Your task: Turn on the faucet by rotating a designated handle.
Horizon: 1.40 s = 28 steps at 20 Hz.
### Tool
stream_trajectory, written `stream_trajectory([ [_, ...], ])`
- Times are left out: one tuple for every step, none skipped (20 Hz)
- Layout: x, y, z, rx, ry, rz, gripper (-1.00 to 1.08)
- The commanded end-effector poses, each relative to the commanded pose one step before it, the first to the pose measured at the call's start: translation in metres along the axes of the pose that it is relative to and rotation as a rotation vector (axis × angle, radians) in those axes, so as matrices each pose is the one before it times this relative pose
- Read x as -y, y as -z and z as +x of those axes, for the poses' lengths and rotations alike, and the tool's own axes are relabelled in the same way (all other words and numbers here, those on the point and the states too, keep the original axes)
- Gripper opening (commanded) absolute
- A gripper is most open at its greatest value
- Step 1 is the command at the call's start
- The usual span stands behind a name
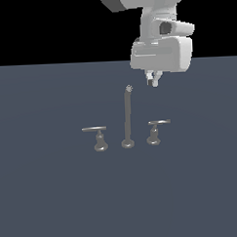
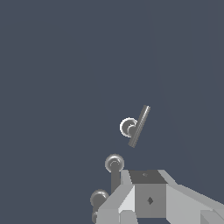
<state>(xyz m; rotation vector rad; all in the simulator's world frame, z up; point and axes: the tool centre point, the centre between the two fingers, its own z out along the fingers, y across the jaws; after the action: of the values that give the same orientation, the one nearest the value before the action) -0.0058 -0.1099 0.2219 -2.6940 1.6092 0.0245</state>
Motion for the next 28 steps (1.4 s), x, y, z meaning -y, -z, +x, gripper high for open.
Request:
stream_trajectory([
  [0.00352, -0.02485, 0.01197, -0.00348, -0.07555, 0.00154, -1.00],
  [0.00129, -0.00997, 0.00430, -0.00106, -0.02923, 0.00051, -1.00],
  [0.00115, -0.00962, 0.00395, -0.00101, -0.02786, 0.00050, -1.00],
  [0.00102, -0.00919, 0.00361, -0.00095, -0.02633, 0.00049, -1.00],
  [0.00089, -0.00874, 0.00329, -0.00089, -0.02481, 0.00048, -1.00],
  [0.00076, -0.00828, 0.00300, -0.00083, -0.02330, 0.00046, -1.00],
  [0.00065, -0.00780, 0.00272, -0.00077, -0.02177, 0.00044, -1.00],
  [0.00055, -0.00731, 0.00247, -0.00071, -0.02027, 0.00042, -1.00],
  [0.00045, -0.00680, 0.00223, -0.00065, -0.01876, 0.00040, -1.00],
  [0.00037, -0.00629, 0.00200, -0.00060, -0.01724, 0.00037, -1.00],
  [0.00030, -0.00577, 0.00179, -0.00054, -0.01573, 0.00035, -1.00],
  [0.00023, -0.00524, 0.00160, -0.00049, -0.01424, 0.00032, -1.00],
  [0.00018, -0.00470, 0.00140, -0.00043, -0.01272, 0.00029, -1.00],
  [0.00014, -0.00416, 0.00122, -0.00038, -0.01123, 0.00026, -1.00],
  [0.00011, -0.00361, 0.00103, -0.00033, -0.00971, 0.00023, -1.00],
  [0.00007, -0.00306, 0.00088, -0.00028, -0.00825, 0.00019, -1.00],
  [0.00005, -0.00251, 0.00070, -0.00023, -0.00672, 0.00016, -1.00],
  [0.00004, -0.00196, 0.00053, -0.00017, -0.00521, 0.00012, -1.00],
  [0.00001, -0.00140, 0.00041, -0.00013, -0.00378, 0.00009, -1.00],
  [0.00003, -0.00084, 0.00020, -0.00007, -0.00218, 0.00005, -1.00],
  [0.00002, -0.00028, 0.00005, -0.00002, -0.00069, 0.00002, -1.00],
  [0.00000, 0.00000, 0.00000, 0.00000, 0.00000, 0.00000, -1.00],
  [0.00000, 0.00000, 0.00000, 0.00000, 0.00000, 0.00000, -1.00],
  [0.00000, 0.00000, 0.00000, 0.00000, 0.00000, 0.00000, -1.00],
  [-0.00029, 0.00008, 0.00002, 0.00023, 0.00071, -0.00063, -1.00],
  [-0.00364, -0.00006, 0.00217, 0.00000, 0.00000, 0.00000, -1.00],
  [-0.00366, -0.00006, 0.00219, 0.00000, 0.00000, 0.00000, -1.00],
  [-0.00369, -0.00006, 0.00221, 0.00000, 0.00000, 0.00000, -1.00],
])
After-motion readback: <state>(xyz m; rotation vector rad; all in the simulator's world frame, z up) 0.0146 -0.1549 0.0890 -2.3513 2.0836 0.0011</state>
